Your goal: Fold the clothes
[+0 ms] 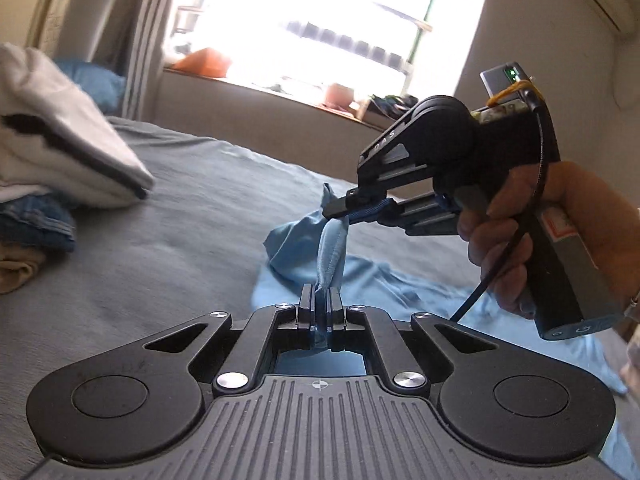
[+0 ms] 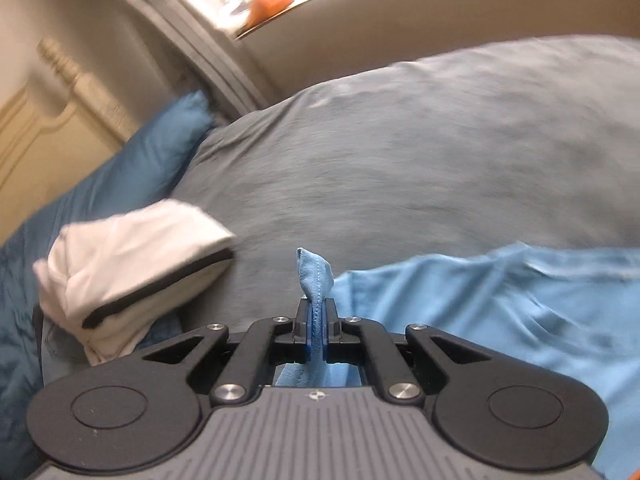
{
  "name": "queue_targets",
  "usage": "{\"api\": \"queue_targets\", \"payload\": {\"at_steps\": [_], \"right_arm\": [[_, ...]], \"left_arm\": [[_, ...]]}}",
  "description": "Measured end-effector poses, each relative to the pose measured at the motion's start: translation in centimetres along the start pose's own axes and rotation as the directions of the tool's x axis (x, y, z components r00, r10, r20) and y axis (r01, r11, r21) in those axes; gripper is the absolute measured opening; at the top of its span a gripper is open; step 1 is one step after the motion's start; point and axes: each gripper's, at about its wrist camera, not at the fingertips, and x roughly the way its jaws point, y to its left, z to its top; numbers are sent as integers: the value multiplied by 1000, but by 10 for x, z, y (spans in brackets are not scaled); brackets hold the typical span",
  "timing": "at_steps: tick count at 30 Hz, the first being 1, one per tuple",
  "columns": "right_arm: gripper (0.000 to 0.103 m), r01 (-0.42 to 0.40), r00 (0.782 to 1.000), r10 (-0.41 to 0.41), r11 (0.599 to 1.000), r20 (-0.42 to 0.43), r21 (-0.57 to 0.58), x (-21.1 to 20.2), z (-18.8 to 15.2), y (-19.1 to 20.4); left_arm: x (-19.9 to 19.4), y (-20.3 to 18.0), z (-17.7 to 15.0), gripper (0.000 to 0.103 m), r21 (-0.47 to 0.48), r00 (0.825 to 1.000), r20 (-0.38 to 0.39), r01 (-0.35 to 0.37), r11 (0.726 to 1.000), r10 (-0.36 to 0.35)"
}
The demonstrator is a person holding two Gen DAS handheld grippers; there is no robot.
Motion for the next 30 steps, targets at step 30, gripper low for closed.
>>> {"api": "queue_targets", "payload": {"at_steps": [30], "right_arm": [[32, -18, 999, 1, 936, 50, 351, -31, -70, -142]], "left_arm": [[16, 30, -24, 20, 71, 987, -158, -29, 997, 40]]}}
